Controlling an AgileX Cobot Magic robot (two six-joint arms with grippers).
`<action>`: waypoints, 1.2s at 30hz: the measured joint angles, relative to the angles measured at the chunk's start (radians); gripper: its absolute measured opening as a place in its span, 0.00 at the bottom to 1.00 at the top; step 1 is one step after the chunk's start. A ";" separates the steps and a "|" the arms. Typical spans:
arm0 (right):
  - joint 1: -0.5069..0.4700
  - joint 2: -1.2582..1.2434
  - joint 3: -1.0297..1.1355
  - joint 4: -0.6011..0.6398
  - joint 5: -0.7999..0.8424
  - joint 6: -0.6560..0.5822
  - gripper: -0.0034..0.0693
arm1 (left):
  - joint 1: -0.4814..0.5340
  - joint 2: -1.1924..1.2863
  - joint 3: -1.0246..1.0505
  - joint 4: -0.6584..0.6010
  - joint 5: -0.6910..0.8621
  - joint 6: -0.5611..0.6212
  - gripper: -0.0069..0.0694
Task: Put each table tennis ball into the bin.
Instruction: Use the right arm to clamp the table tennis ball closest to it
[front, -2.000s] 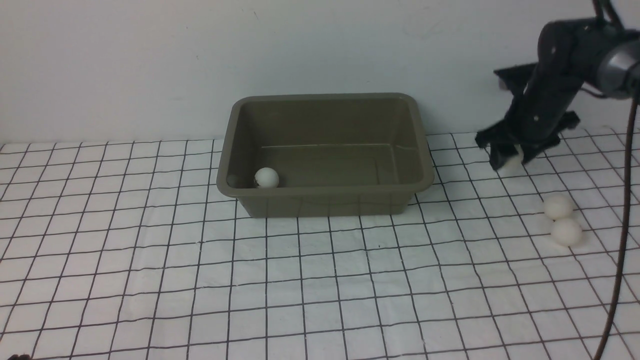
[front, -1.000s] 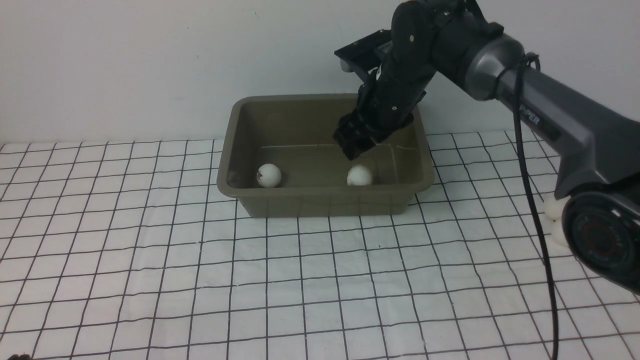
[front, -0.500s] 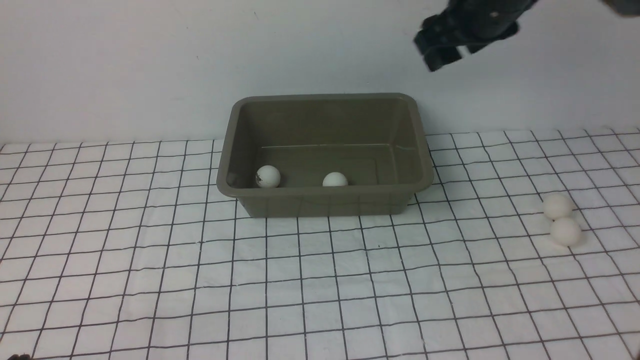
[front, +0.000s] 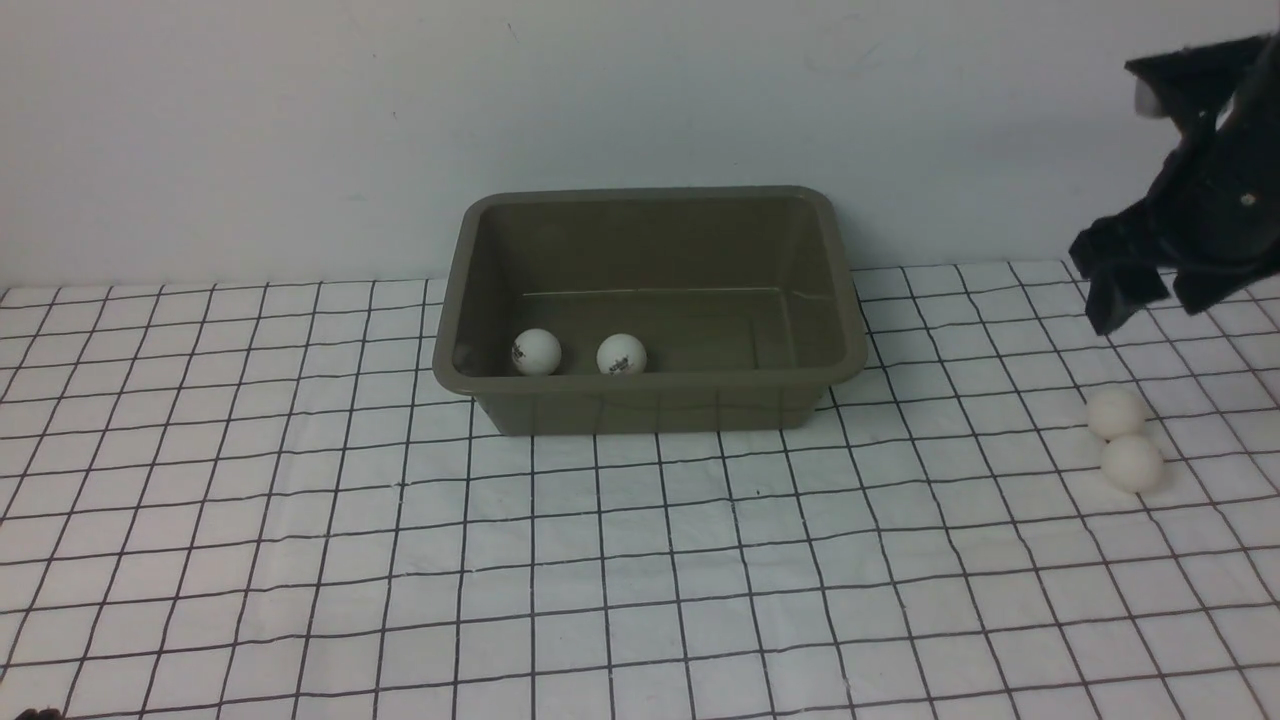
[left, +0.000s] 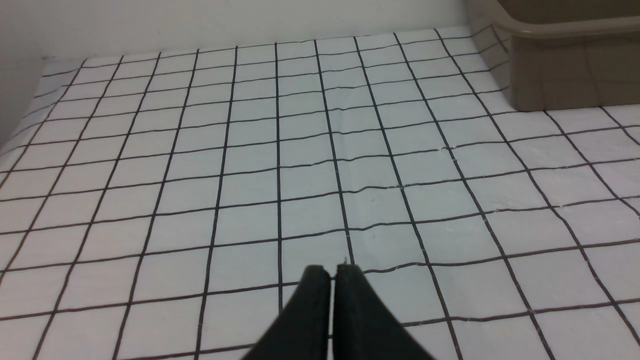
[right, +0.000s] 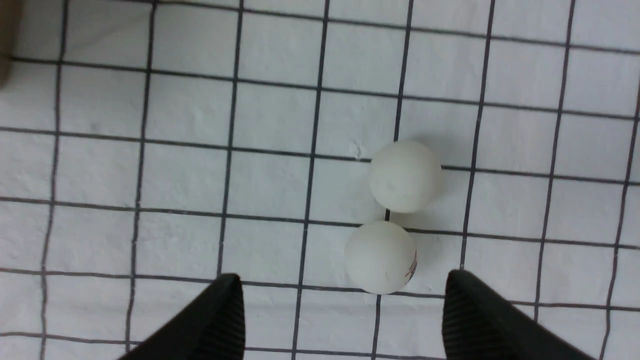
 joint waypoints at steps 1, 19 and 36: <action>-0.008 0.000 0.040 0.001 -0.021 0.002 0.71 | 0.000 0.000 0.000 0.000 0.000 0.000 0.08; -0.036 0.145 0.130 -0.101 -0.214 0.104 0.71 | 0.000 0.000 0.000 0.000 0.000 0.000 0.08; -0.101 0.238 0.125 0.028 -0.273 0.040 0.71 | 0.000 0.000 0.000 0.000 0.000 0.000 0.08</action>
